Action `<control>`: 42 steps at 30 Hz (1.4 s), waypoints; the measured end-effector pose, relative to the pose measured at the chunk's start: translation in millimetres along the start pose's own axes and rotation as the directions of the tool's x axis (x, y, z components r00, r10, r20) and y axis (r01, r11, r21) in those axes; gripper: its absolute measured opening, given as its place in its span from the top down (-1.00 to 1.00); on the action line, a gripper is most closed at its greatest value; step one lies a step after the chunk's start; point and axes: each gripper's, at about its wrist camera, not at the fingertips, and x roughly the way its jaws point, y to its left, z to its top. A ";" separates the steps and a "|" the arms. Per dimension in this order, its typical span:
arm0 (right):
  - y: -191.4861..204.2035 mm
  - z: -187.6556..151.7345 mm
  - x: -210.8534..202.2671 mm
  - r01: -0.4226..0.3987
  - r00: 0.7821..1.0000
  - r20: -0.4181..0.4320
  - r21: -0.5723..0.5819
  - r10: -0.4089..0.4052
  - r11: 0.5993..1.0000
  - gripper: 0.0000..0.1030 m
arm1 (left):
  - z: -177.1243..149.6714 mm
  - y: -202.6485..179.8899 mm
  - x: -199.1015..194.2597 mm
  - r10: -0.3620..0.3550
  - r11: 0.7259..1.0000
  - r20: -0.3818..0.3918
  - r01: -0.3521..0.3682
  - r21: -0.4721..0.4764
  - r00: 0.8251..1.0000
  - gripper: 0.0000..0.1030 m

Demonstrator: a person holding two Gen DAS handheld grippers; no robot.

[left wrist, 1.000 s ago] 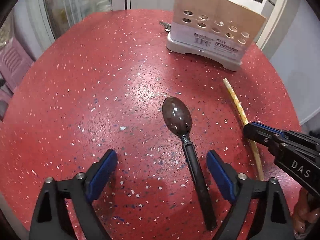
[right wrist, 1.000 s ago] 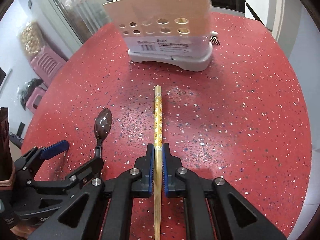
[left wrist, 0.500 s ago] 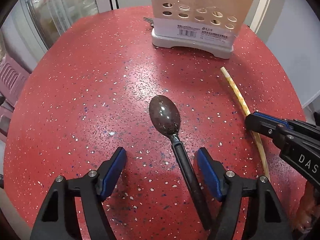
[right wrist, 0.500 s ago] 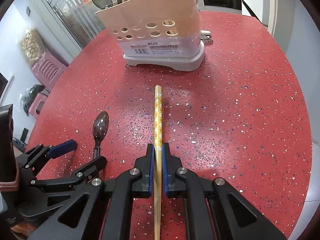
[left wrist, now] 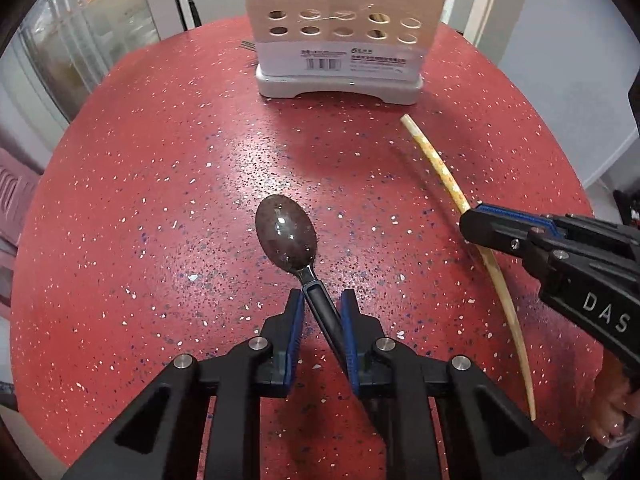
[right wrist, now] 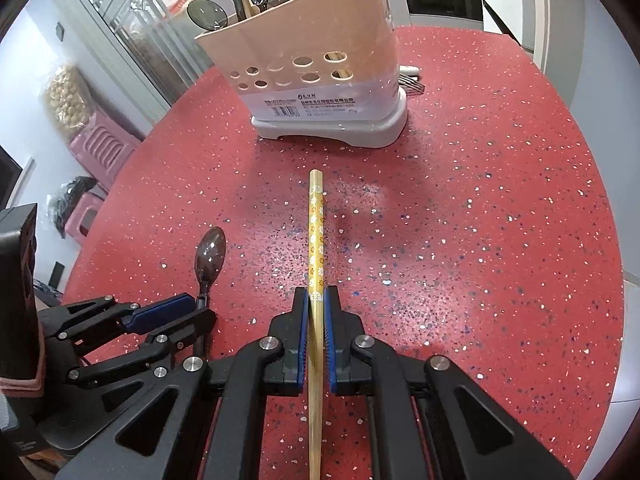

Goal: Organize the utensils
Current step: 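Lift the chopstick and spoon and carry them toward the holder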

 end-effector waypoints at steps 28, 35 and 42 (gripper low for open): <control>-8.9 -4.8 -9.7 -0.030 0.999 0.012 0.026 0.030 0.999 0.84 | -28.7 5.1 -31.5 -0.081 0.994 0.188 0.092 -0.050 0.979 0.29; -9.1 -7.9 -8.8 -0.040 0.999 -0.006 0.030 0.040 0.999 0.84 | -29.2 16.0 -41.8 -0.100 0.987 0.240 0.126 -0.095 0.966 0.29; -5.1 -2.4 -16.3 -0.051 0.999 0.011 0.020 0.050 0.999 0.84 | -25.7 21.2 -56.1 -0.115 0.984 0.299 0.151 -0.098 0.947 0.29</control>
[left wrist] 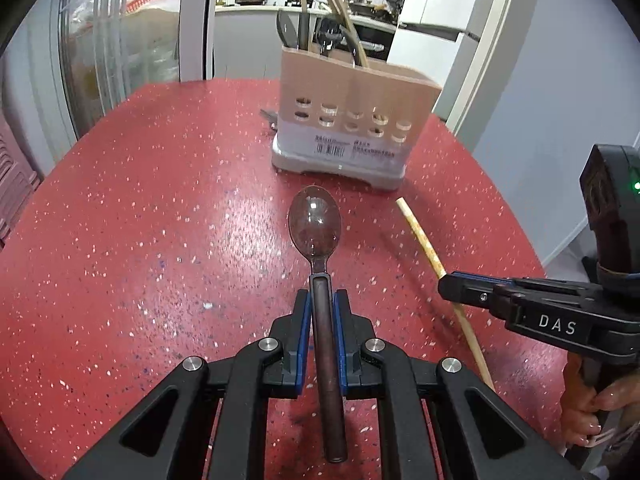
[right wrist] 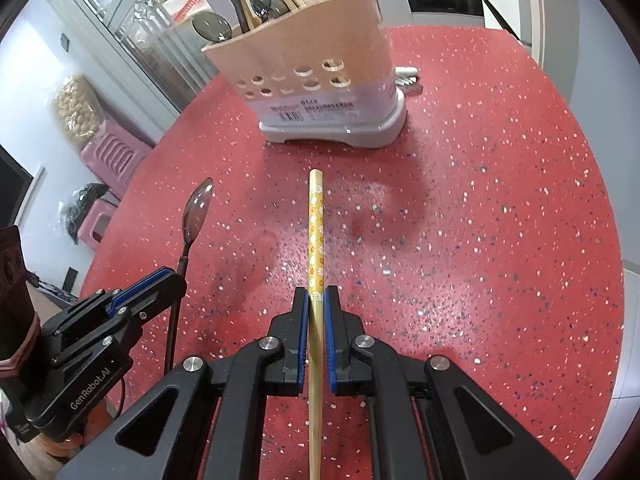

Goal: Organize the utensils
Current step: 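Lift the chopstick and spoon and carry them toward the holder, then lower the yellow-patterned chopstick with the right tool while the left tool lowers the dark spoon into the holder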

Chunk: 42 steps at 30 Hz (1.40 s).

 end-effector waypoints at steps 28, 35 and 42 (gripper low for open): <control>37.6 59.8 -77.2 -0.047 0.975 0.210 -0.102 0.067 0.994 0.84 | 79.4 11.5 -48.8 -0.029 0.999 0.230 0.035 -0.021 0.973 0.29; 34.7 87.6 -92.3 -0.056 0.962 0.262 -0.095 0.079 0.994 0.84 | 107.7 11.3 -52.5 -0.037 0.999 0.275 0.041 -0.011 0.961 0.29; 37.3 115.0 -104.0 -0.051 0.948 0.309 -0.099 0.079 0.994 0.84 | 135.5 9.1 -55.1 -0.053 0.998 0.327 0.058 -0.006 0.944 0.29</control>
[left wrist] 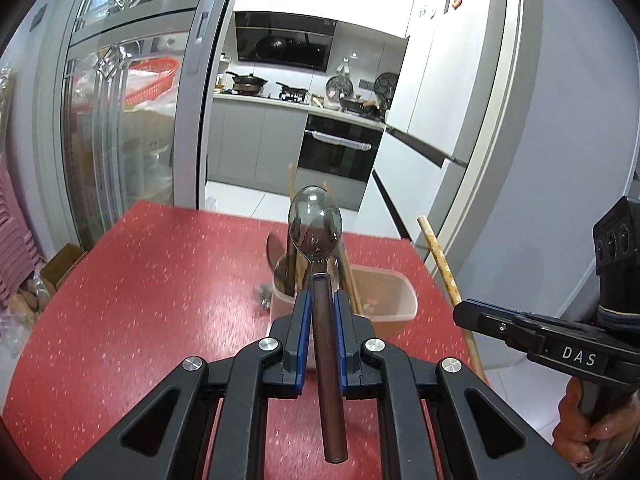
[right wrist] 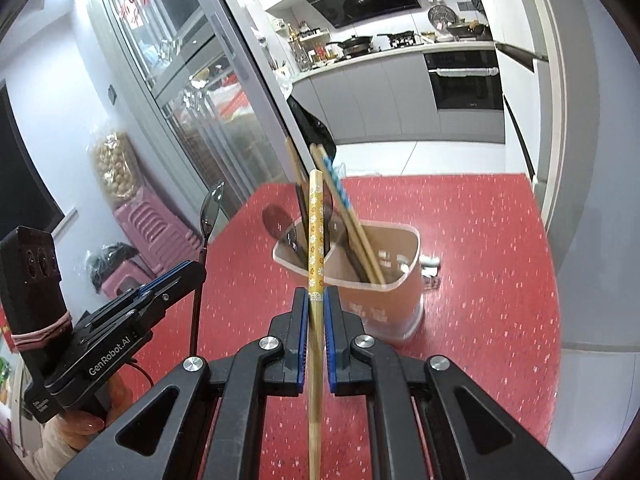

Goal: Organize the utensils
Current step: 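Lower the yellow-patterned chopstick with the right tool while the left tool lowers the dark spoon into the holder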

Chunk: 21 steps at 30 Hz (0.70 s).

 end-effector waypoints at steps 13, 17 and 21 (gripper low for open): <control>-9.9 62.2 20.8 -0.025 0.991 0.129 0.007 0.024 1.000 0.84 | 48.0 15.9 43.1 -0.003 0.995 0.102 0.013 -0.096 0.995 0.29; -14.3 75.9 31.9 -0.019 0.987 0.162 0.009 0.017 1.000 0.84 | 57.9 16.3 62.4 0.005 0.994 0.120 0.009 -0.112 0.993 0.29; -21.5 89.4 45.9 0.001 0.980 0.198 0.022 -0.006 1.000 0.84 | 64.5 13.7 81.0 0.021 0.994 0.148 -0.005 -0.105 0.989 0.29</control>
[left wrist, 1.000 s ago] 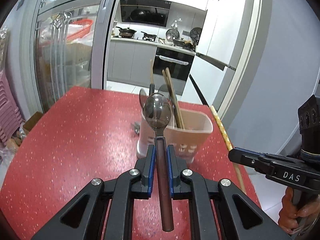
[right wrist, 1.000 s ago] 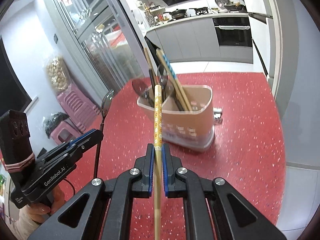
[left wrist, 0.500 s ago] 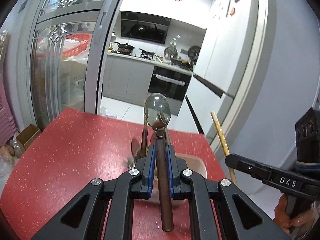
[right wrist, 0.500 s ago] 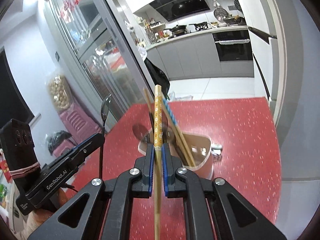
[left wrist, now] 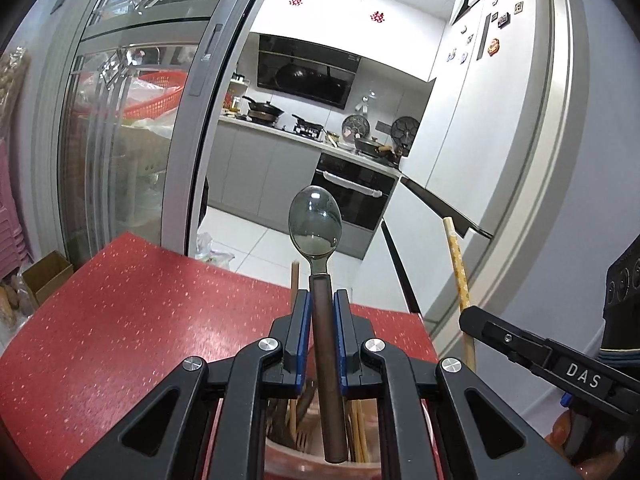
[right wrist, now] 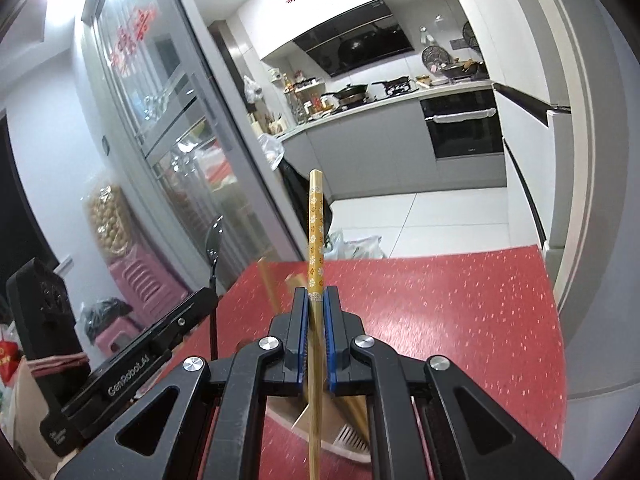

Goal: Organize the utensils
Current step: 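Lower the yellow-patterned chopstick with the right tool while the left tool lowers the dark spoon into the holder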

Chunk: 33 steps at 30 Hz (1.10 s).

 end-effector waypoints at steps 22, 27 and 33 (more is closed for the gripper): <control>-5.1 -15.9 67.0 0.157 0.982 0.132 -0.150 -0.137 0.976 0.84 | -33.9 -5.6 42.8 0.097 0.987 0.097 -0.108 0.120 0.991 0.29; -4.7 -33.5 64.9 0.173 0.981 0.126 -0.186 -0.151 0.967 0.84 | -47.9 -6.4 43.0 0.105 0.980 0.083 -0.117 0.158 0.991 0.29; -4.8 -51.2 56.1 0.166 0.984 0.099 -0.196 -0.149 0.966 0.84 | -57.6 -6.4 39.8 0.114 0.977 0.054 -0.122 0.174 0.992 0.29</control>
